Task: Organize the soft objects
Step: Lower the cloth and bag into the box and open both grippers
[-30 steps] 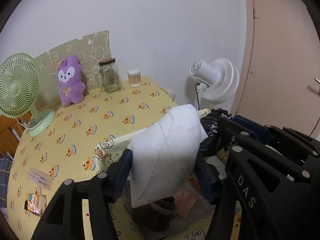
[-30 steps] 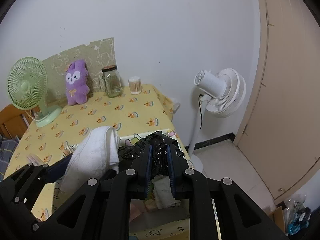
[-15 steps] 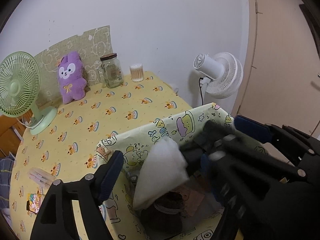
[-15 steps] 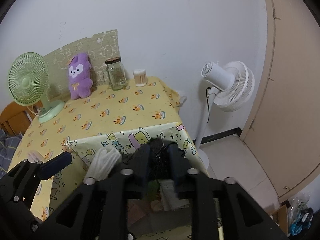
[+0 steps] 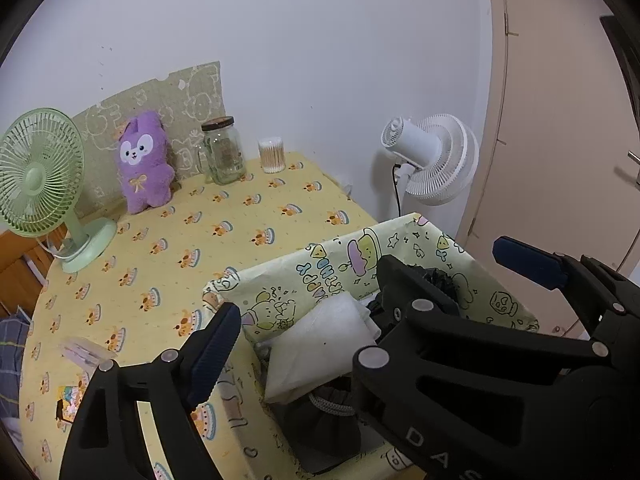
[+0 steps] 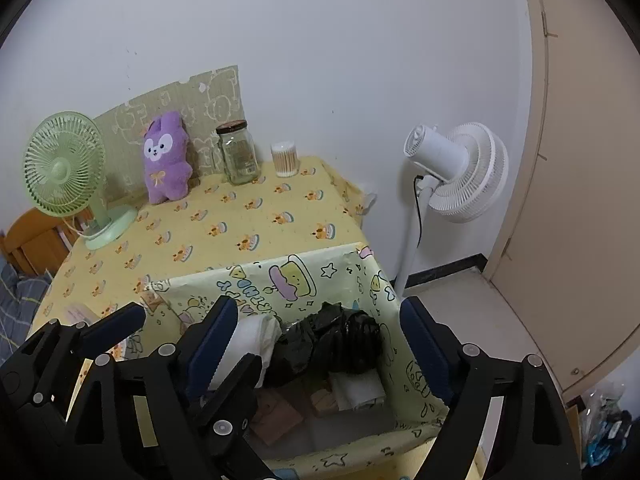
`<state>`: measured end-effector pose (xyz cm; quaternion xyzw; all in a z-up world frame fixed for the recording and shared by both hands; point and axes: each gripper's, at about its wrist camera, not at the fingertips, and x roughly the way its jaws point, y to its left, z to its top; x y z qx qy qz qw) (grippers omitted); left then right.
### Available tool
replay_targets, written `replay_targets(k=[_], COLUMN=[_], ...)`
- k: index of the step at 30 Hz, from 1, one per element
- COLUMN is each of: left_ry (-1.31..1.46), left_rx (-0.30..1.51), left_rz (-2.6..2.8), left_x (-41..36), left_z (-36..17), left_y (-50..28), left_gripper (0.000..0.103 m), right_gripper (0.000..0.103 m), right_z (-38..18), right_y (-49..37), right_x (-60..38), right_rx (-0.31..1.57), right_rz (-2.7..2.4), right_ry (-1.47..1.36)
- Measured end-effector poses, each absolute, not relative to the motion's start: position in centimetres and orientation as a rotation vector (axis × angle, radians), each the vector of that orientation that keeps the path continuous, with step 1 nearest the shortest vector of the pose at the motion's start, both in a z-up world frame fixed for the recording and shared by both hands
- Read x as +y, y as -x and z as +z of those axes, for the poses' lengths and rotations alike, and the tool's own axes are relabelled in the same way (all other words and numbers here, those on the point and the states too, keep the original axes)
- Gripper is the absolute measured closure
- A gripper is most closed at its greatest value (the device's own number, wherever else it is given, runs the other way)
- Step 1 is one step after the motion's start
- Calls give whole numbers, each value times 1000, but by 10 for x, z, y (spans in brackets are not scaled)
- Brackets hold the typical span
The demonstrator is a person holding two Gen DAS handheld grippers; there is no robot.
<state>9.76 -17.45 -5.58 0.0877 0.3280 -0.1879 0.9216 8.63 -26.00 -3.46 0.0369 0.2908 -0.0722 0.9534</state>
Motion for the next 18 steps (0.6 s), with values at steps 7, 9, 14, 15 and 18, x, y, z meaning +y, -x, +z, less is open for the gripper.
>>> replay_targets(k=[7,9,14,15,18], left_ry=[-177,-173,-153,-149,-144], left_rx=[647,639,623,622,617], left_rz=[-374,-372,-369,-368,-364], left_x=[-164,-161,-151,-149,-144], left_z=[-45,-42,-34,-33,-29], left_y=[-87,-85,-79,-78,-74], left_gripper=[14,13,12,11,10], right_gripper=[14,14,14,14,14], right_z=[-25,-22,-14,-12,-8], right_y=[-76,-72,-64,-63,-59], right_x=[-251,-248,-238,-236,-230], right_rx=[569,561,547,546,542], right_rz=[-145,-142,-144,-143,-147], right_ry=[-74,-71,-68,-68,-61])
